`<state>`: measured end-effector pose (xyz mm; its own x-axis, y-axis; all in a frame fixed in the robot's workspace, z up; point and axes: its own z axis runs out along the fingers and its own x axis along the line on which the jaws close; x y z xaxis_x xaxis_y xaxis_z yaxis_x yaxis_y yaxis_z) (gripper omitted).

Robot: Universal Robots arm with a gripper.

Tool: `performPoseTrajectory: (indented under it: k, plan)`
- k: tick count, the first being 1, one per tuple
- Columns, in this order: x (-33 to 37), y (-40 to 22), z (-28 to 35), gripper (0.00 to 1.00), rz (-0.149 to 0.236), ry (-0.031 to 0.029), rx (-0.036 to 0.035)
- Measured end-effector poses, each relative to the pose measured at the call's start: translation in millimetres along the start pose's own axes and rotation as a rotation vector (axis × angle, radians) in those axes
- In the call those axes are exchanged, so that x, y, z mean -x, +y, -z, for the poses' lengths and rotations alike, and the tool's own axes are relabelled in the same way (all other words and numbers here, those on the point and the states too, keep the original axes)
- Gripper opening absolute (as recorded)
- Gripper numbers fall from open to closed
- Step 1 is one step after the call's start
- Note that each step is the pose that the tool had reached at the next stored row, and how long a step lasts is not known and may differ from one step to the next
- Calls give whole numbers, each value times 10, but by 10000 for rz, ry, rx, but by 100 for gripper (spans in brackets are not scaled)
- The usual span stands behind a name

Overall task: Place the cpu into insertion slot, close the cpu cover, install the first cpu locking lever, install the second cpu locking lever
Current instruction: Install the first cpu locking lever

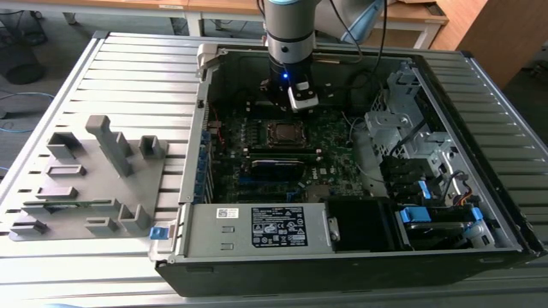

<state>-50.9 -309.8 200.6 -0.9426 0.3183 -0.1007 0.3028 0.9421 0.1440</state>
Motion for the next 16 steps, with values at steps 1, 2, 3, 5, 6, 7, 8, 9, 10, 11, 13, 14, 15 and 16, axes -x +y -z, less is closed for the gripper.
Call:
performPoseTrajectory:
  k: [1, 2, 3, 5, 6, 7, 8, 9, 10, 11, 13, 14, 15, 16]
  plan:
    - [0, 1, 0, 11, -8, 0, 5]
    - [-1, 3, 0, 11, -15, 1, 8]
    - [-2, 6, -1, 11, -22, 2, 11]
    - [-3, 10, -1, 11, -31, 5, 24]
    - [-4, 12, -1, 11, -35, 8, 37]
    - [-4, 14, -3, 11, -41, 12, 57]
    - [-5, 16, -3, 11, -48, 19, 78]
    - [-6, 17, -3, 11, -54, 25, 97]
    - [-6, 20, -3, 11, -60, 31, 118]
    - [-7, 22, -3, 11, -66, 37, 135]
    - [-8, 23, -3, 11, -83, 42, 155]
    - [-8, 23, -3, 11, -92, 41, 156]
    - [-7, 23, -3, 11, -103, 40, 155]
    - [-8, 22, -3, 11, -118, 37, 152]
